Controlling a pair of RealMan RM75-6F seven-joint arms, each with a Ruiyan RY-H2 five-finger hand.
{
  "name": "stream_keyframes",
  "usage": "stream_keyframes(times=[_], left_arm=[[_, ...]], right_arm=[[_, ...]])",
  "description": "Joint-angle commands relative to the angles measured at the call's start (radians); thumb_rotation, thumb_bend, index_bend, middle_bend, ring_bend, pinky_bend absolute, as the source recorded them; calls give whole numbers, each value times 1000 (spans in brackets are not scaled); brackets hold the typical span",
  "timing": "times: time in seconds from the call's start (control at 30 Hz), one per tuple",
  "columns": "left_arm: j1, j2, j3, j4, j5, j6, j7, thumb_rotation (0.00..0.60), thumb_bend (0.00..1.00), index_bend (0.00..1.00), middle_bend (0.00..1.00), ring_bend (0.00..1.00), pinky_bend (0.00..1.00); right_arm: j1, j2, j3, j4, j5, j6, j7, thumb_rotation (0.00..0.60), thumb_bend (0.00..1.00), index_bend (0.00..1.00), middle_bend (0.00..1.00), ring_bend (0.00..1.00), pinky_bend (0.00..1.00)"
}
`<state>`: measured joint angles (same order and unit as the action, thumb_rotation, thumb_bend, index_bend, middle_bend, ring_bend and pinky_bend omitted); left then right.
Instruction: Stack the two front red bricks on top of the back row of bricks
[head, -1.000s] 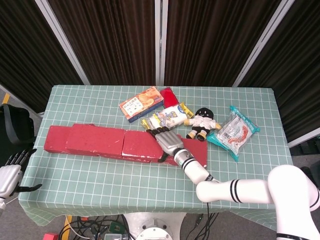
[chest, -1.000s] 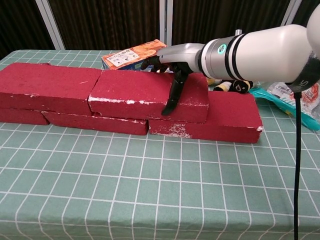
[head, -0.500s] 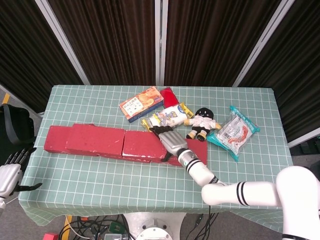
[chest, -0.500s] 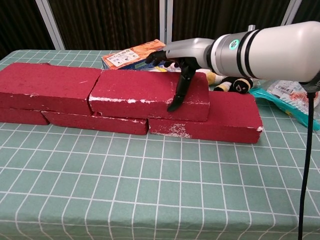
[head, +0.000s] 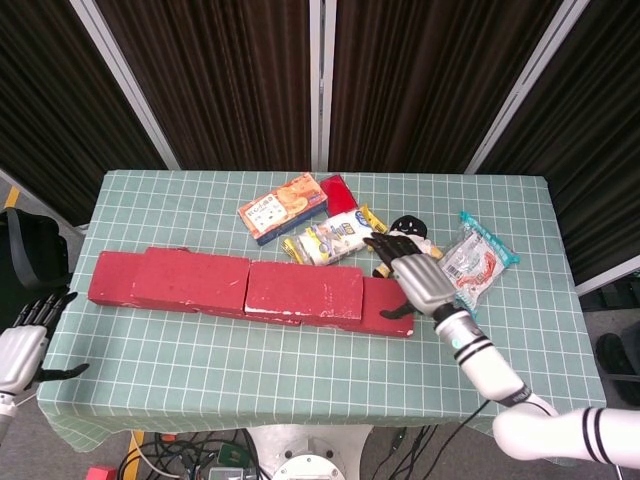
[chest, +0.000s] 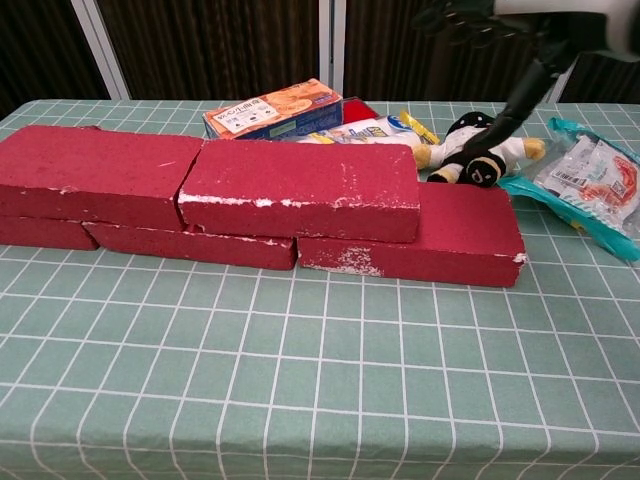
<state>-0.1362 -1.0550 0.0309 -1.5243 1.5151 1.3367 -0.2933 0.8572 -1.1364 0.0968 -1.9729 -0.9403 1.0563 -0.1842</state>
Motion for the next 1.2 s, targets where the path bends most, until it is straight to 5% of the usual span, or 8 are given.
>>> stream_keyframes(times=[0.03,0.23,0.57,1.2], left_arm=[[-1,-1,1,-13,-5,-7,18,600,29,25,0,0,0],[-6,-9,-2,-30,-15,-20,45,600,30,24,0,0,0],[-8,-11,0,-16,-26,-36,34,600,29,24,0,0,0],[-15,-16,1,13,-18,-47,6,600,30,24,0,0,0]], right_arm=[[-144,48,-49,41,-176,104,130,600,0,0,0,0,0],[-150,-30,-37,166,-177,28,173,600,0,0,0,0,0],[-51,-220,35,305,-87,-106,48,600,0,0,0,0,0],[0,-336,76,356,16,-144,-79,600,0,0,0,0,0]])
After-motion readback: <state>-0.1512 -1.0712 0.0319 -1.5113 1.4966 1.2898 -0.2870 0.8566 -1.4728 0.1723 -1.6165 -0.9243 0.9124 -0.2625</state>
